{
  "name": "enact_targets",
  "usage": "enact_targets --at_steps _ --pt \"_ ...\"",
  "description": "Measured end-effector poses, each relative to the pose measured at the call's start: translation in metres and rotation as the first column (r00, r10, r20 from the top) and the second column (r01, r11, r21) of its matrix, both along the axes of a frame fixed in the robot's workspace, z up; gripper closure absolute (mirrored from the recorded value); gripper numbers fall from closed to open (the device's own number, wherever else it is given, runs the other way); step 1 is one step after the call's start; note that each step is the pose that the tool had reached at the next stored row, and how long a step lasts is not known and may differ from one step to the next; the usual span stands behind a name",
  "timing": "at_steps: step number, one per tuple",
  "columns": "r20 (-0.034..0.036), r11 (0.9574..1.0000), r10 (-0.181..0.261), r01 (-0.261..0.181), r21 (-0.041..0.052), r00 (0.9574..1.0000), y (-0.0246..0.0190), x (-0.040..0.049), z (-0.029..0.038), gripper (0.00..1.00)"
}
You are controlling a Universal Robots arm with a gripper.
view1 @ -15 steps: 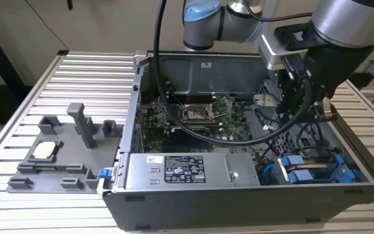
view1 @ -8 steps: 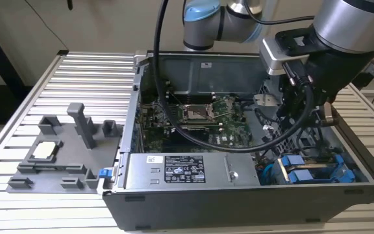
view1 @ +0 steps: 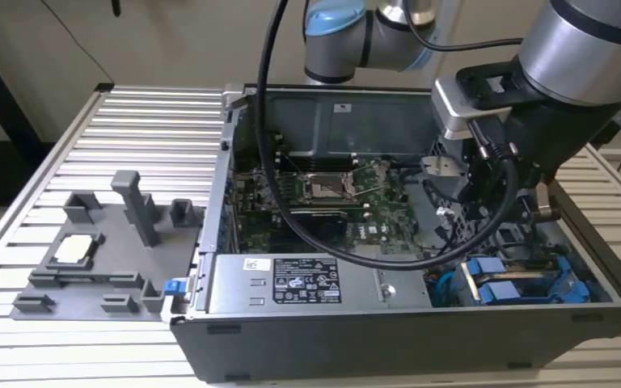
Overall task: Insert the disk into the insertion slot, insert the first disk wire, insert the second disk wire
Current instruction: 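Insert the second disk wire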
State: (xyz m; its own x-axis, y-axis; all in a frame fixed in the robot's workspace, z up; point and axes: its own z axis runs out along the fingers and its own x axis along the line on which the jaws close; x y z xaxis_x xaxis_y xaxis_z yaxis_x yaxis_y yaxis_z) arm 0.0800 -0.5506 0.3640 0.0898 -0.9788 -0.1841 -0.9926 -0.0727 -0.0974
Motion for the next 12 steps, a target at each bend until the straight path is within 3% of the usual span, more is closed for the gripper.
enact_targets --at_steps 6,7,12 --pt "0.0 1.0 0.001 -0.001 0.0001 1.0 0.0 0.0 -0.0016 0.73" --pt "0.0 1.0 0.001 -0.001 -0.0001 1.0 0.0 0.0 -0.0016 0.8" --pt "0.0008 1.0 0.002 -0.002 0.0035 1.0 0.0 0.0001 -0.0025 0.85"
